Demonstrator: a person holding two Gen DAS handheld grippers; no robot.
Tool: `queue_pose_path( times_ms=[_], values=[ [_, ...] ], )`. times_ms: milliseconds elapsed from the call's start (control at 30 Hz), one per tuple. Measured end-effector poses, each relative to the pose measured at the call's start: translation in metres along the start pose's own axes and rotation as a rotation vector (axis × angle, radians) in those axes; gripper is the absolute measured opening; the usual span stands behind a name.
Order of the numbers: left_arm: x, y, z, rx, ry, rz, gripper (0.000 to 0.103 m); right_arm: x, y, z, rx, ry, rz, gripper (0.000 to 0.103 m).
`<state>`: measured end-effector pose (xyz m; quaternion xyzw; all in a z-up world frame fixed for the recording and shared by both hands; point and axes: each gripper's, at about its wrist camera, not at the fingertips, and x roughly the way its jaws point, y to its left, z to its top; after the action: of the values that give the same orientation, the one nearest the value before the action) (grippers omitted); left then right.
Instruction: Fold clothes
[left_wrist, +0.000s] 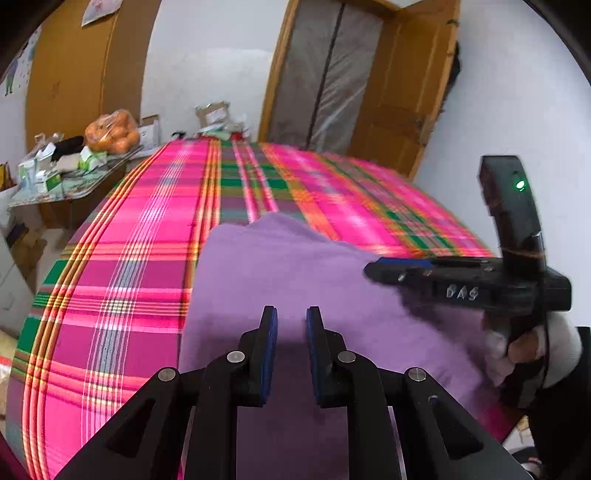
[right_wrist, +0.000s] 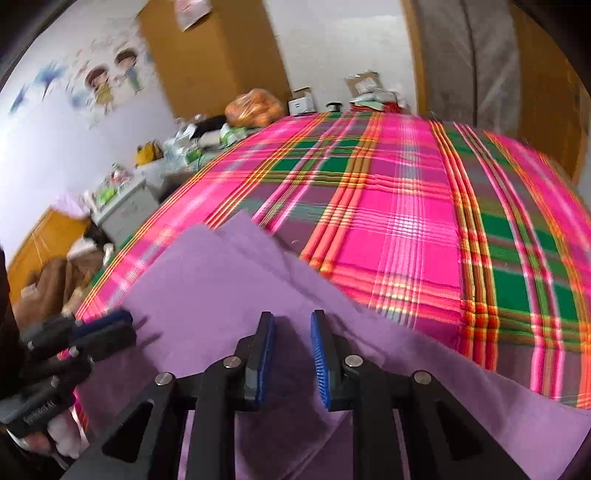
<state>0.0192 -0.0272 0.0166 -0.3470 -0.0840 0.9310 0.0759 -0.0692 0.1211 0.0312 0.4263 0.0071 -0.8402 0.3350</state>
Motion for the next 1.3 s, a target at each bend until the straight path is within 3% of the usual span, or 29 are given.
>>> queue_pose_path(
  times_ms=[67, 200, 300, 467, 567, 667, 767, 933, 1133, 1300],
  values=[
    [0.004, 0.003, -0.004, -0.015, 0.02, -0.015, 0.016, -0.014, -0.004, -0.002, 0.032, -0.028, 0.03, 0.02],
    [-0.004, 0.003, -0.011, -0.001, 0.001, -0.053, 0.017, -0.041, 0.005, -0.024, -0.029, -0.058, 0.046, 0.02],
    [0.0, 0.004, -0.018, 0.004, 0.024, -0.067, 0.017, -0.041, 0.008, -0.049, -0.056, -0.012, 0.046, 0.02],
    [-0.017, -0.002, -0.015, 0.009, -0.038, -0.115, 0.017, -0.074, 0.001, -0.059, -0.043, -0.085, 0.048, 0.02],
    [-0.02, -0.016, -0.016, 0.034, -0.046, -0.176, 0.017, -0.079, -0.006, -0.069, -0.023, -0.084, 0.039, 0.02],
    [-0.005, -0.031, -0.022, 0.052, 0.023, -0.211, 0.017, -0.077, -0.023, -0.082, 0.032, -0.051, 0.02, 0.02],
    [0.003, -0.036, -0.021, 0.053, 0.053, -0.198, 0.017, -0.085, -0.047, -0.095, 0.118, -0.06, 0.022, 0.017],
    [0.007, -0.043, -0.014, 0.048, 0.045, -0.195, 0.017, -0.119, -0.084, -0.109, 0.206, -0.132, -0.065, 0.021],
    [0.016, -0.049, -0.007, 0.046, 0.049, -0.193, 0.017, -0.171, -0.161, -0.142, 0.447, -0.211, -0.188, 0.022],
    [0.022, -0.048, -0.008, 0.033, 0.062, -0.194, 0.017, -0.231, -0.228, -0.175, 0.688, -0.311, -0.357, 0.024]
  ],
)
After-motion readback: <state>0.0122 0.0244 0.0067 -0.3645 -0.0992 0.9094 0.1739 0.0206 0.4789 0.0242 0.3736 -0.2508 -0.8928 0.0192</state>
